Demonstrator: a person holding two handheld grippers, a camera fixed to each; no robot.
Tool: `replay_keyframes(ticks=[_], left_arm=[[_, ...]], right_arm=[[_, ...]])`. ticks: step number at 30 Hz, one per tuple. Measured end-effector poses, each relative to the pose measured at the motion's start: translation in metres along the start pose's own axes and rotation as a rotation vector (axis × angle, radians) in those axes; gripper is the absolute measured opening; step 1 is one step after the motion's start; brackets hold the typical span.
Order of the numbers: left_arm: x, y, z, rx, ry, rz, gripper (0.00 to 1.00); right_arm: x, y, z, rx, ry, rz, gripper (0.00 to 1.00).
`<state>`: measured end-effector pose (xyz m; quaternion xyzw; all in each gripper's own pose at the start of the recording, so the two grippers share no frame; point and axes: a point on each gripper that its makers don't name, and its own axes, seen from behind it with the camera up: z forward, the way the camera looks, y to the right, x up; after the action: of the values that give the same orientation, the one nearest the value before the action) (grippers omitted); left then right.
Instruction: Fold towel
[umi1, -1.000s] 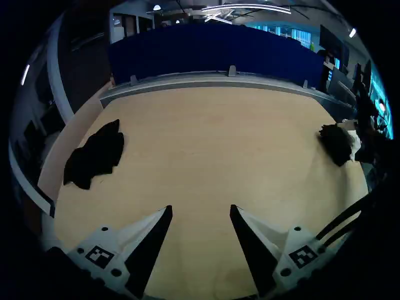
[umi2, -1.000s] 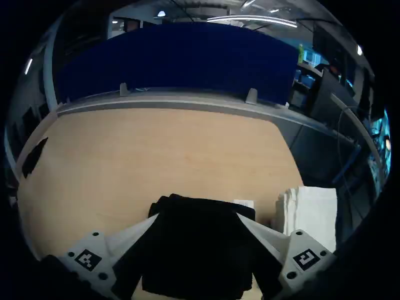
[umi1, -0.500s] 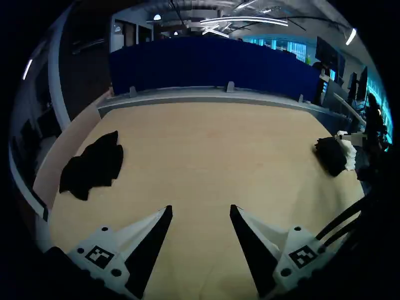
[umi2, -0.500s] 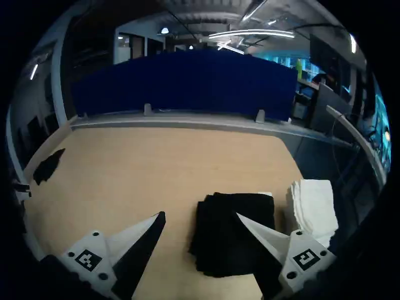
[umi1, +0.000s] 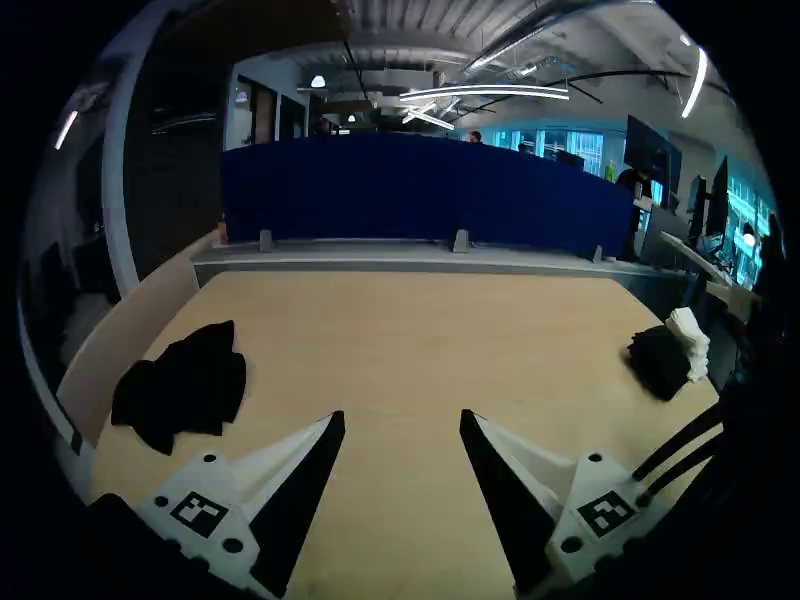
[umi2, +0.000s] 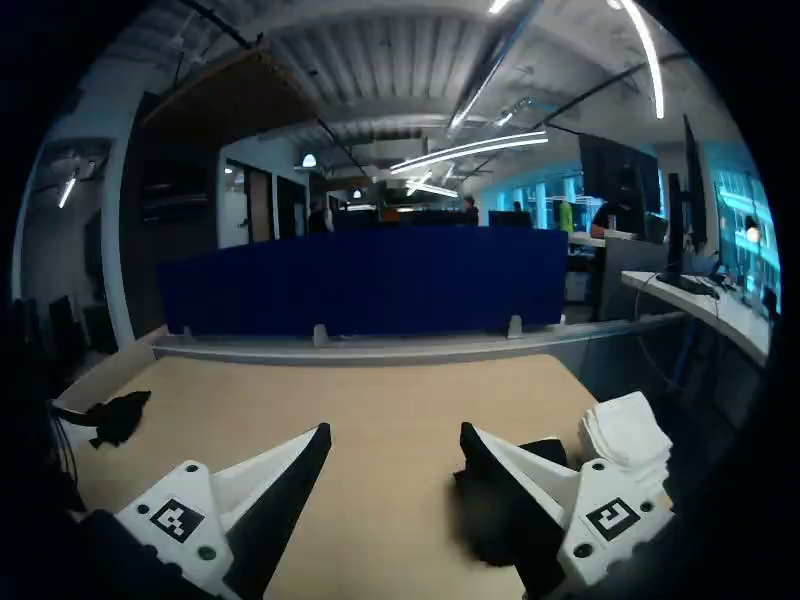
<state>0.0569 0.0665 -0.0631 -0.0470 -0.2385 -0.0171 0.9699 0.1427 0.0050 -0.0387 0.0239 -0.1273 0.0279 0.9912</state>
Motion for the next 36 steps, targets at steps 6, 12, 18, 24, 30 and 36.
replay_keyframes(ticks=[6,12,18,24,30,36], left_arm=[[0.026,-0.01,0.009,0.008,0.107,-0.027,0.85],[0.05,-0.024,0.012,0.025,0.206,-0.057,0.85],[0.065,-0.034,0.017,0.031,0.285,-0.068,0.85],[0.071,-0.033,0.024,0.03,0.344,-0.052,0.85],[0.075,-0.032,0.025,0.059,0.426,0.024,0.85],[0.065,-0.041,0.028,0.104,0.48,0.104,0.85]], right_arm=[[0.014,-0.019,-0.01,-0.041,0.078,0.042,1.0],[0.015,-0.038,-0.012,-0.038,0.081,0.032,1.0],[0.021,-0.055,-0.011,-0.023,0.074,0.044,1.0],[0.025,-0.06,-0.004,-0.019,0.064,0.031,0.99],[0.023,-0.064,0.007,-0.01,0.035,-0.021,1.0],[0.02,-0.068,0.02,-0.016,0.018,-0.061,1.0]])
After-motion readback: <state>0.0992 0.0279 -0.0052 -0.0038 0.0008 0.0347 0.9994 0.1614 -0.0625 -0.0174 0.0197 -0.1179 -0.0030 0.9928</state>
